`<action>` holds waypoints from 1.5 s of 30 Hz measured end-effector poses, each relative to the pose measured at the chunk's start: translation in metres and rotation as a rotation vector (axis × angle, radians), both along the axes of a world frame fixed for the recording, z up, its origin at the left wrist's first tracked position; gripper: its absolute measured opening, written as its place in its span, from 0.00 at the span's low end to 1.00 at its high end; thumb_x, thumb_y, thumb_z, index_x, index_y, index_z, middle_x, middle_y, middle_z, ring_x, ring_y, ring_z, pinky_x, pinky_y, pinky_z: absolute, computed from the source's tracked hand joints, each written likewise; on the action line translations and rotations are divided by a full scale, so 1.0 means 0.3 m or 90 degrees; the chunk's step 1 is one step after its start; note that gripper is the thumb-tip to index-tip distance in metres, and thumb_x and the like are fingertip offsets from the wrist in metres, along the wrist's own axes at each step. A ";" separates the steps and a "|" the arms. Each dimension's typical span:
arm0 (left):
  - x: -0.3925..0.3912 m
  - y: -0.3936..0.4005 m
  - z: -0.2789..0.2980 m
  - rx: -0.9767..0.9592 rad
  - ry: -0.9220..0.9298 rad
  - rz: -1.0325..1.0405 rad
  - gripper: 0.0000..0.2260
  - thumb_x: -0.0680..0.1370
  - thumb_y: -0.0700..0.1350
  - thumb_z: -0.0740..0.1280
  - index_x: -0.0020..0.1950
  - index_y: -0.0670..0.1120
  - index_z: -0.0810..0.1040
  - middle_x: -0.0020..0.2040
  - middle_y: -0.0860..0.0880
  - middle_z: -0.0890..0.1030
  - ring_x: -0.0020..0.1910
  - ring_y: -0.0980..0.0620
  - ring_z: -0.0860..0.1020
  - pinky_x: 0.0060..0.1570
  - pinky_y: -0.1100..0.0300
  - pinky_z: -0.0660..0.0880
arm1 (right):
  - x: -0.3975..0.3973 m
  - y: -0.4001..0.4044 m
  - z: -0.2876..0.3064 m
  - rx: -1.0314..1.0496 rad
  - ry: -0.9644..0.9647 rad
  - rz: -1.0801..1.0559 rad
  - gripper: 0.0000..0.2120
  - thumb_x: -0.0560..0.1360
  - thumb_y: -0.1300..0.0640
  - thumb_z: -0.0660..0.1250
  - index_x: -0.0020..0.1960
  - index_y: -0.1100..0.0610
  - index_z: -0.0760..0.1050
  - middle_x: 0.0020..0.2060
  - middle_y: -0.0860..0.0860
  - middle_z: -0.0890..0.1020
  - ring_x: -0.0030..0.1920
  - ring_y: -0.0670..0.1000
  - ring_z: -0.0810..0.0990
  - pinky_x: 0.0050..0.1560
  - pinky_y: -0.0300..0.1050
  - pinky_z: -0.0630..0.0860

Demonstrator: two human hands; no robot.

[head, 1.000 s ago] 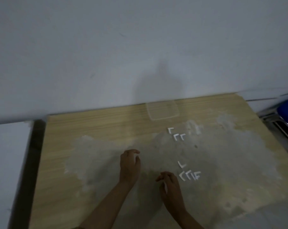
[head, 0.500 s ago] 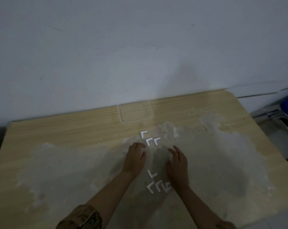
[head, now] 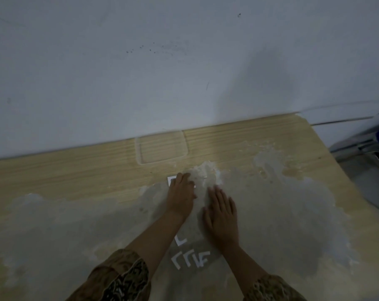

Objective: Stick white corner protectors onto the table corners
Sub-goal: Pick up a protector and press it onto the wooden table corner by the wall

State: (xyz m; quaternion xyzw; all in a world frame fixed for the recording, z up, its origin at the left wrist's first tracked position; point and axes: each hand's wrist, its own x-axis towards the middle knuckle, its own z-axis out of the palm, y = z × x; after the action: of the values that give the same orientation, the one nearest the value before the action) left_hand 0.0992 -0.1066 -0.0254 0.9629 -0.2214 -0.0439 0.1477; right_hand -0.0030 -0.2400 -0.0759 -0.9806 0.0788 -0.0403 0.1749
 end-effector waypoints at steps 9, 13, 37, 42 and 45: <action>-0.025 -0.008 0.032 -0.264 0.083 0.107 0.06 0.68 0.46 0.74 0.38 0.50 0.78 0.37 0.54 0.81 0.40 0.55 0.77 0.45 0.62 0.69 | 0.000 -0.009 -0.001 0.001 0.014 0.006 0.29 0.79 0.44 0.51 0.78 0.53 0.56 0.76 0.51 0.60 0.77 0.48 0.56 0.74 0.52 0.53; -0.068 0.016 0.134 -0.693 0.465 0.367 0.06 0.70 0.36 0.74 0.43 0.43 0.78 0.39 0.46 0.81 0.35 0.55 0.82 0.40 0.62 0.78 | 0.003 -0.021 0.002 0.008 0.041 0.010 0.28 0.80 0.44 0.50 0.77 0.54 0.58 0.76 0.52 0.62 0.76 0.49 0.57 0.73 0.54 0.56; -0.388 0.461 0.531 -0.982 0.593 0.419 0.12 0.79 0.37 0.63 0.58 0.32 0.78 0.55 0.37 0.81 0.51 0.47 0.83 0.52 0.61 0.80 | -0.097 0.370 0.642 0.566 -0.061 0.164 0.09 0.79 0.58 0.64 0.57 0.52 0.80 0.50 0.42 0.83 0.50 0.37 0.81 0.46 0.28 0.75; -0.426 0.505 0.565 -0.976 0.575 0.395 0.13 0.79 0.38 0.64 0.60 0.32 0.77 0.57 0.37 0.81 0.49 0.49 0.83 0.46 0.65 0.80 | -0.107 0.427 0.691 0.563 -0.081 0.194 0.12 0.77 0.57 0.68 0.59 0.49 0.81 0.49 0.38 0.81 0.48 0.38 0.81 0.46 0.30 0.76; -0.446 0.530 0.570 -0.971 0.567 0.383 0.13 0.79 0.39 0.64 0.60 0.33 0.77 0.58 0.38 0.81 0.53 0.48 0.82 0.48 0.65 0.79 | -0.118 0.445 0.707 0.547 -0.092 0.205 0.11 0.76 0.55 0.69 0.58 0.47 0.81 0.47 0.41 0.81 0.47 0.39 0.81 0.46 0.31 0.77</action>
State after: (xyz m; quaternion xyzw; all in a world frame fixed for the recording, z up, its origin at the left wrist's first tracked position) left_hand -0.0346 0.0525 0.1457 0.5169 0.1455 -0.2115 0.8167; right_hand -0.0385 -0.1065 0.1361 -0.8137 -0.0776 -0.0444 0.5744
